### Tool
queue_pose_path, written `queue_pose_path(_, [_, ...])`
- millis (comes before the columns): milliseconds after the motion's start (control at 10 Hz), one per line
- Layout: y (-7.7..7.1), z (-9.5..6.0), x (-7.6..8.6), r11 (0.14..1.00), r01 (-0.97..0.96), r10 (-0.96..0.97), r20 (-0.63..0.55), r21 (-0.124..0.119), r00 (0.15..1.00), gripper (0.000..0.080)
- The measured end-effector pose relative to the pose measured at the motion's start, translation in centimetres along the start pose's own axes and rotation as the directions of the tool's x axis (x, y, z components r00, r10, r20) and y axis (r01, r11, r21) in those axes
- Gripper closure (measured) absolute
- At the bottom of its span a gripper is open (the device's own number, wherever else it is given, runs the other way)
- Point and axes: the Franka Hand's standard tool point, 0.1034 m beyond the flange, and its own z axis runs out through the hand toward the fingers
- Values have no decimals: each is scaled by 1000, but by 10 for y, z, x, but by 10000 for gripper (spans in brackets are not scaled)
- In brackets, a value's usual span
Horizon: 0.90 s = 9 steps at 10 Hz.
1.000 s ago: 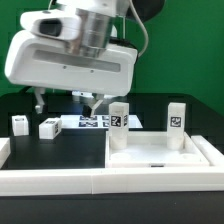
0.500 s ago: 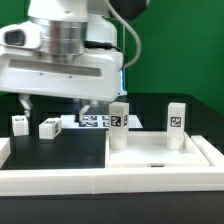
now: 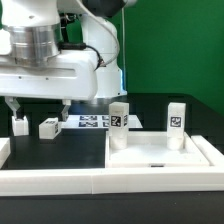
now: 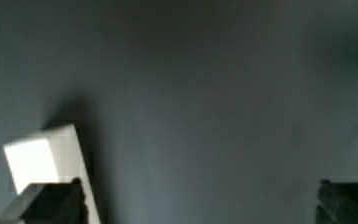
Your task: Assemble square table
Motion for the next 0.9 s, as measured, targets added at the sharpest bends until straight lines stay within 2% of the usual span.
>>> queue_pose_path(200, [16,8,-11,1000,-23,22,25,19,999,151])
queue_pose_path(300, [20,12,-15,999,-30,29,27,17,999,151])
queue_pose_path(800, [19,14,-16,999,-30,29,28,16,999,151])
queue_pose_path(900, [22,21,-27,999,-41,41,37,16,998,151])
